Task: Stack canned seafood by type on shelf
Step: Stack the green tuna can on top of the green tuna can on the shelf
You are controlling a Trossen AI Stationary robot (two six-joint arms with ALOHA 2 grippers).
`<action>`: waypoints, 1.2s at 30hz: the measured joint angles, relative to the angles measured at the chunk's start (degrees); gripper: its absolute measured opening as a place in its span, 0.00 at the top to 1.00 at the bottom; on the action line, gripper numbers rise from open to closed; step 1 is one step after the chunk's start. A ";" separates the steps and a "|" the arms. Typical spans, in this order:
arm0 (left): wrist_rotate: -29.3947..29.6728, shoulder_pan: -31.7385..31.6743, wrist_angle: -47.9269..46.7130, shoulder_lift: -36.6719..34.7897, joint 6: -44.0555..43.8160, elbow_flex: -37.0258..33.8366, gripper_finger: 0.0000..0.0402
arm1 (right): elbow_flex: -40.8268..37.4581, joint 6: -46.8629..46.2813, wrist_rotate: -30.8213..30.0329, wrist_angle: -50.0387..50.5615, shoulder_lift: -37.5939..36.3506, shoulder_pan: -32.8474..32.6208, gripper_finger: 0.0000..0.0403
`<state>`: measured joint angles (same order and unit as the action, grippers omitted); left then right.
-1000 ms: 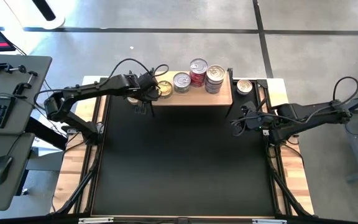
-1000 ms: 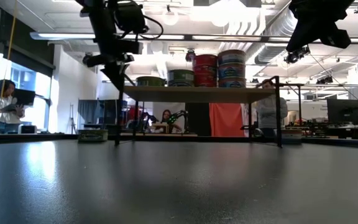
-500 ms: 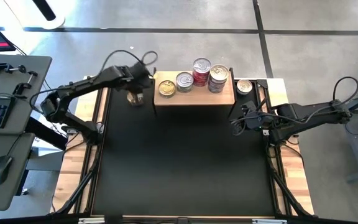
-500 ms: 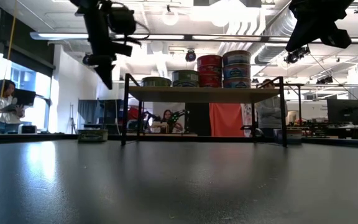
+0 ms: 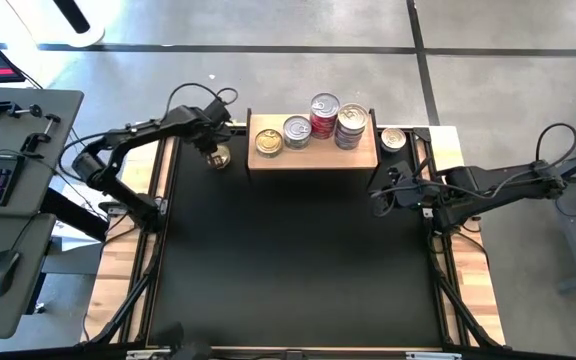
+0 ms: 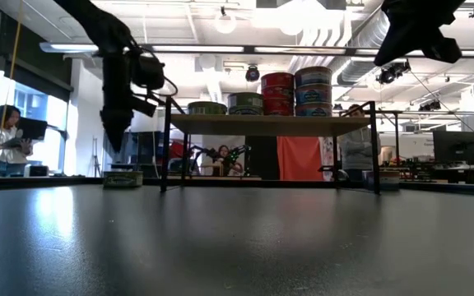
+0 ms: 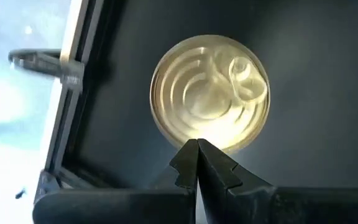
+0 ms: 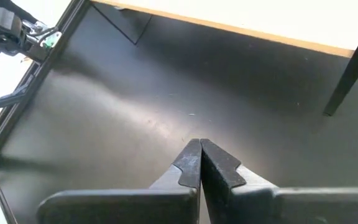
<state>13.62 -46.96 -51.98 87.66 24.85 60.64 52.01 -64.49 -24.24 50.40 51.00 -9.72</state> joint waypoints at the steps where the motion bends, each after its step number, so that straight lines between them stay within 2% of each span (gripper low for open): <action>1: -0.06 0.06 1.13 0.63 0.28 0.01 1.00 | 0.00 0.01 -0.25 -0.11 0.00 0.11 1.00; 5: -1.37 0.11 4.29 3.59 1.83 0.07 1.00 | 0.00 0.00 -0.10 -0.65 0.00 0.75 1.00; 15: -1.37 0.04 3.66 10.11 0.85 0.07 1.00 | 0.00 -0.01 0.49 -2.23 0.00 0.73 1.00; 22: -3.91 -0.42 2.92 9.98 -0.71 0.11 1.00 | 0.00 -1.55 0.56 -3.49 0.00 0.73 1.00; 28: -6.74 0.17 5.32 5.94 -5.45 -8.43 1.00 | 0.00 -1.53 0.62 -5.10 0.00 0.68 1.00; 32: -6.45 2.62 8.75 -0.25 -10.90 -15.38 1.00 | 0.00 -1.50 0.47 -5.21 0.00 0.68 1.00; 36: -9.36 6.79 5.61 -7.53 -16.44 -18.02 1.00 | 0.00 -1.05 0.45 -5.51 0.00 0.68 1.00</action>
<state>4.26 -40.17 -46.37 80.13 8.41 42.62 52.01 -65.54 -23.79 44.88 51.00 -9.04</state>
